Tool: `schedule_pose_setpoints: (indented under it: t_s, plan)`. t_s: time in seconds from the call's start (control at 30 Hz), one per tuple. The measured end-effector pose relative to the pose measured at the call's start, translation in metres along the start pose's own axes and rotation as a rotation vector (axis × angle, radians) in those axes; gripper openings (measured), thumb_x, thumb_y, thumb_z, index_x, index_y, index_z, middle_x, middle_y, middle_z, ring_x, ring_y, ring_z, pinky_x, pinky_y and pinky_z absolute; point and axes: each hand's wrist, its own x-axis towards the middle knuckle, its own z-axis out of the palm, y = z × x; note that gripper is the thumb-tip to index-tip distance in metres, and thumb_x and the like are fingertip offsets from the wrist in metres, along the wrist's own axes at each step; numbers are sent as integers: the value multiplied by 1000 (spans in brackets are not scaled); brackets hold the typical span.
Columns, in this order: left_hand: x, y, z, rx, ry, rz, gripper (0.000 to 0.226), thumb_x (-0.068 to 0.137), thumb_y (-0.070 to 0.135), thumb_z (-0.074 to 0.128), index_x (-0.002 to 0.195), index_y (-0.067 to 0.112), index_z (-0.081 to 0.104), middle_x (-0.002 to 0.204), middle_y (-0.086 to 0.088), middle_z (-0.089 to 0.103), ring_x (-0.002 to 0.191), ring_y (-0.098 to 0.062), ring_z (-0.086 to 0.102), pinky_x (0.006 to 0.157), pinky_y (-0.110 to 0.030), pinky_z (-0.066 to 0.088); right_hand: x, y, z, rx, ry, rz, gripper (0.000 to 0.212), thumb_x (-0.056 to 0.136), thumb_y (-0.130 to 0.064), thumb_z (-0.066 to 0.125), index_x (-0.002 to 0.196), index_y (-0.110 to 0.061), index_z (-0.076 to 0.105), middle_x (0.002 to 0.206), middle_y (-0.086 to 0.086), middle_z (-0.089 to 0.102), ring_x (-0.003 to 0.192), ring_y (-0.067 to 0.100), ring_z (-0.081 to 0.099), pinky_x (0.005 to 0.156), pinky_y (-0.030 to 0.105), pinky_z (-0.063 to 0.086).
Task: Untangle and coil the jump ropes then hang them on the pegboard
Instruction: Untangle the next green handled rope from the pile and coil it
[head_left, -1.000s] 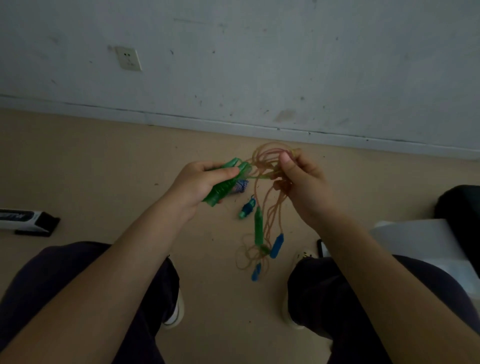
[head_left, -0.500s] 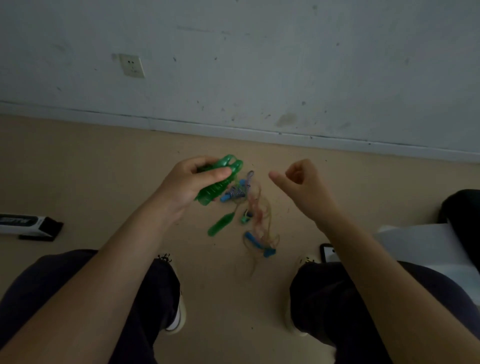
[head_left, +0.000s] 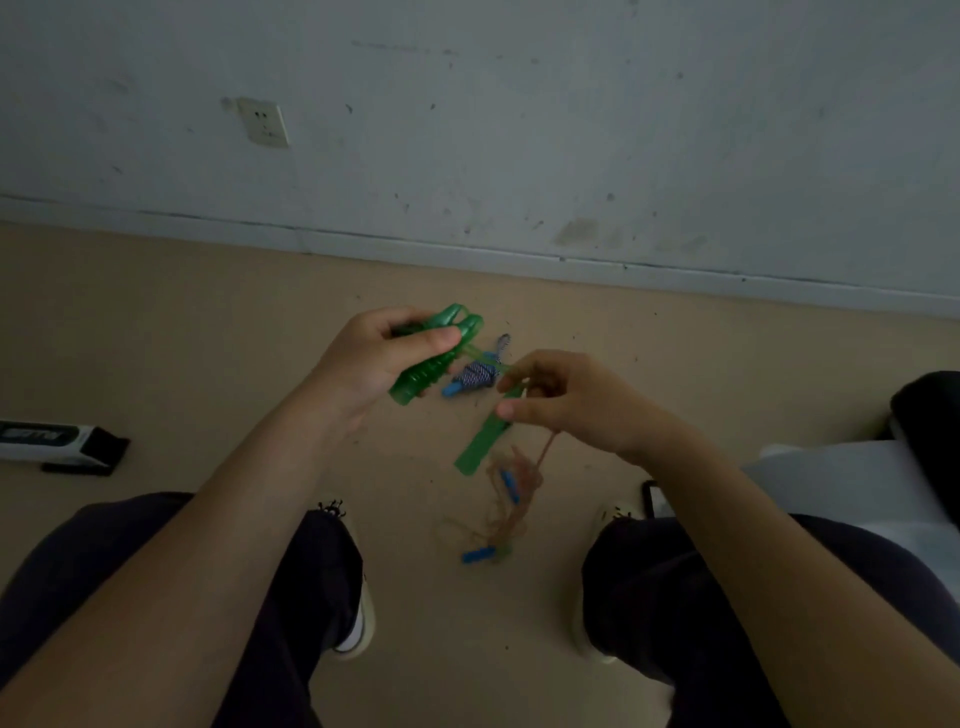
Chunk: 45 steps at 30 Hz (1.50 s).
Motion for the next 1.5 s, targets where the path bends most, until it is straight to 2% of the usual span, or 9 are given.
schedule_pose_setpoints:
  t_s: [0.2, 0.37, 0.67, 0.8, 1.0, 1.13, 1.27, 1.4, 1.5]
  plan:
    - [5, -10, -5, 151, 137, -16, 30, 69, 43, 84, 96, 31, 77, 81, 10, 77, 69, -5, 72, 55, -19, 51, 0, -2, -21, -161, 227, -25, 16, 92, -17, 66, 108, -16, 69, 83, 12, 66, 73, 27, 61, 73, 42, 52]
    - [7, -10, -1, 107, 100, -36, 56, 51, 56, 85, 100, 30, 77, 89, 6, 77, 82, -14, 74, 63, -28, 54, 3, 3, -16, -225, 365, -25, 9, 92, -18, 66, 86, -25, 66, 73, -9, 62, 61, 0, 52, 62, 18, 42]
    - [7, -8, 3, 50, 8, -18, 35, 68, 36, 84, 101, 28, 77, 96, 3, 78, 92, -17, 74, 80, -29, 55, 0, 0, -11, -23, 278, -37, 13, 83, -13, 77, 81, -11, 64, 65, 1, 65, 50, 13, 59, 48, 23, 47]
    - [4, -6, -2, 161, -35, 1, 22, 70, 40, 86, 90, 45, 78, 94, 14, 77, 87, -2, 72, 69, -13, 52, -1, -3, -13, -8, 265, -37, 8, 84, -13, 76, 85, -13, 68, 68, -1, 59, 56, 1, 51, 55, 16, 41]
    - [5, -6, -6, 146, 34, -17, 29, 81, 33, 82, 109, 27, 75, 94, 2, 78, 85, -15, 75, 65, -29, 55, -3, -1, -18, -64, 236, -10, 23, 80, -29, 79, 92, -14, 65, 44, -10, 40, 42, 6, 30, 44, 18, 24]
    - [4, -6, -8, 103, 104, -1, 16, 86, 30, 78, 102, 28, 76, 88, -3, 79, 78, -17, 76, 55, -25, 53, -1, 4, -24, -115, 402, 34, 17, 87, -36, 71, 89, -19, 72, 56, -5, 52, 42, 1, 40, 43, 14, 33]
    - [3, -4, -8, 88, 59, -22, 20, 85, 32, 78, 103, 26, 75, 92, -6, 79, 80, -20, 76, 56, -25, 55, 1, 11, -27, -209, 470, 135, 23, 92, -36, 63, 100, -14, 66, 89, 8, 68, 74, 18, 66, 73, 35, 58]
    - [-5, 1, 9, 23, -149, -39, 31, 77, 36, 79, 104, 20, 75, 92, -10, 78, 78, -20, 75, 57, -23, 54, -1, 6, -14, -224, 369, 44, 54, 86, -47, 69, 130, -20, 55, 128, -3, 57, 118, 11, 54, 96, 27, 44]
    - [-8, 2, 19, -30, -274, -39, 26, 81, 30, 76, 104, 16, 75, 87, -9, 76, 77, -22, 72, 55, -27, 53, -5, -5, -8, -22, 115, -46, 69, 80, -47, 76, 138, -23, 48, 137, -7, 56, 128, 7, 50, 106, 29, 40]
